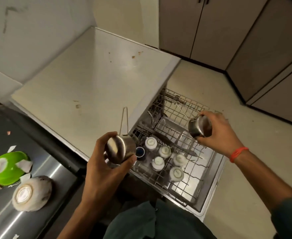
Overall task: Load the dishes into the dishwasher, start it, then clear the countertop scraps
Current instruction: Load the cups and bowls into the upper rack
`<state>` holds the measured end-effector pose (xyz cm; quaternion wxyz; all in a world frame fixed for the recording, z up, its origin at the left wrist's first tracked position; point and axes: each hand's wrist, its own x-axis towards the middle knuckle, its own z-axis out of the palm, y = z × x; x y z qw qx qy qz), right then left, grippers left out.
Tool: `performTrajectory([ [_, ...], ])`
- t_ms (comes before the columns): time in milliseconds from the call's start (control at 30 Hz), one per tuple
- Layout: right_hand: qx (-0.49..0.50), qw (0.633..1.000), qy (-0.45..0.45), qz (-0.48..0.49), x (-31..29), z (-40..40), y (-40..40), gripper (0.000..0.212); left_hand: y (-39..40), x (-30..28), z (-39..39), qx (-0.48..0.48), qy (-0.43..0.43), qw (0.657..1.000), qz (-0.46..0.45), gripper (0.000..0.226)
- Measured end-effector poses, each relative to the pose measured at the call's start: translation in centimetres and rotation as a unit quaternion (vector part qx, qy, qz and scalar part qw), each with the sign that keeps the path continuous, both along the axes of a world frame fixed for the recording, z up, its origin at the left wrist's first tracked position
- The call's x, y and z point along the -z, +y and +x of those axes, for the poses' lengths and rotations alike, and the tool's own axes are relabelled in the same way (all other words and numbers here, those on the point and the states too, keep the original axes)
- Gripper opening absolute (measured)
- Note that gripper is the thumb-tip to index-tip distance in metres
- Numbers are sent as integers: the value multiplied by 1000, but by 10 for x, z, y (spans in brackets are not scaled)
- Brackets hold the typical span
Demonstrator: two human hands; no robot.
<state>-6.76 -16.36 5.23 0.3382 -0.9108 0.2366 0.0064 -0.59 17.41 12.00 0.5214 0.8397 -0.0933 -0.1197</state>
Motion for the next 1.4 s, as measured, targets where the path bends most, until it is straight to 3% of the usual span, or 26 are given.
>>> performTrajectory([
  [233, 27, 997, 62, 43, 48, -12, -16, 81, -35, 8, -5, 45, 36, 997, 55, 72],
  [367, 43, 985, 144, 83, 70, -7, -10, 72, -50, 20, 3, 71, 54, 993, 76, 71],
  [467, 99, 964, 207, 135, 84, 0, -5, 84, -63, 36, 16, 102, 63, 989, 87, 74],
  [633, 193, 914, 310, 178, 113, 14, 4, 96, -85, 66, 40, 145, 154, 975, 71, 78],
  [733, 240, 887, 336, 207, 135, 22, 9, 88, -92, 85, 54, 169, 172, 967, 85, 80],
  [833, 328, 851, 327, 246, 157, 31, 11, 81, -98, 105, 67, 191, 181, 959, 103, 82],
  [1033, 488, 739, 285, 367, 205, 52, 12, 87, -105, 134, 82, 212, 202, 948, 127, 82],
  [1300, 457, 777, 331, 280, 238, 78, 6, 86, -119, 171, 95, 175, 249, 944, 128, 71],
  [1400, 445, 777, 354, 270, 246, 86, 8, 99, -128, 184, 99, 176, 265, 940, 120, 73],
])
